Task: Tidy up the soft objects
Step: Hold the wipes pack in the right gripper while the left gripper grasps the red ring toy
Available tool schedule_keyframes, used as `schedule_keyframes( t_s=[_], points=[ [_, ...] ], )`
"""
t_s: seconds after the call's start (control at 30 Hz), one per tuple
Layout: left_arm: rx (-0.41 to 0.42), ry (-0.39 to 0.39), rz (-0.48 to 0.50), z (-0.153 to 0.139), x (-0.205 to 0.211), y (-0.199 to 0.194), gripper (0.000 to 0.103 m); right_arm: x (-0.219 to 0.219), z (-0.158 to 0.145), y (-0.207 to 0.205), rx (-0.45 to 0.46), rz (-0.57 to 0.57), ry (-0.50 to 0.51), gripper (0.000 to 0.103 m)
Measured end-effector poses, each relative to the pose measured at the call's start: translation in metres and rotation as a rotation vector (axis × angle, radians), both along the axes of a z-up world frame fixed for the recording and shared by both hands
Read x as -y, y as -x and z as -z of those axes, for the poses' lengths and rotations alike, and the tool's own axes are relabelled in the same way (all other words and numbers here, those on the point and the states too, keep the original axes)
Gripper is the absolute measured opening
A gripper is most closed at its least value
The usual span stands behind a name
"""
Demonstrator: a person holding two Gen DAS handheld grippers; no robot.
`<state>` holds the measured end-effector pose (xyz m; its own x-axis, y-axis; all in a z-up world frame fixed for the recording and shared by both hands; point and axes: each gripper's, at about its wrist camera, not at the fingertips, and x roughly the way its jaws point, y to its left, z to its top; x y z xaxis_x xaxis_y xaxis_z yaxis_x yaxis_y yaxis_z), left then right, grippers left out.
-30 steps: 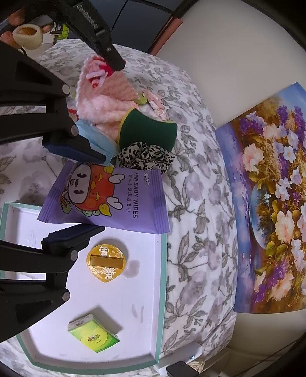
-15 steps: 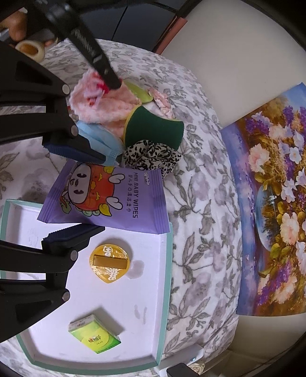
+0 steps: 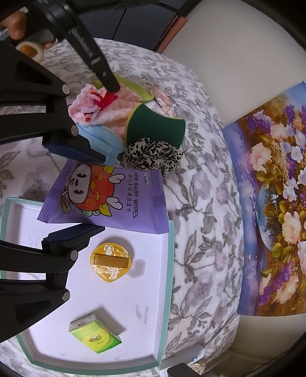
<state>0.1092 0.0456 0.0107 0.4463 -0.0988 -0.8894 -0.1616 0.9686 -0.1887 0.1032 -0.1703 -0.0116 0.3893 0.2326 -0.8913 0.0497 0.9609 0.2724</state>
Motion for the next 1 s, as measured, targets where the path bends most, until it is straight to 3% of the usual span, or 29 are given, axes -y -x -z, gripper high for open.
schedule_keyframes(
  t_s=[0.1,0.27,0.6,1.0],
  points=[
    [0.004,-0.01,0.026,-0.002,0.004,0.001,0.032,0.001,-0.001,0.0,0.001,0.001,-0.001,0.053],
    [-0.061,-0.01,0.077,0.016,0.015,-0.005,0.032,0.003,-0.001,0.0,-0.004,-0.001,0.003,0.053],
    [-0.147,-0.113,0.08,0.049,0.024,-0.012,0.032,0.007,0.0,0.001,-0.007,0.005,0.004,0.053],
    [-0.114,-0.045,0.047,0.043,0.015,-0.012,0.026,0.007,-0.001,0.0,-0.005,-0.001,0.005,0.053]
  ],
)
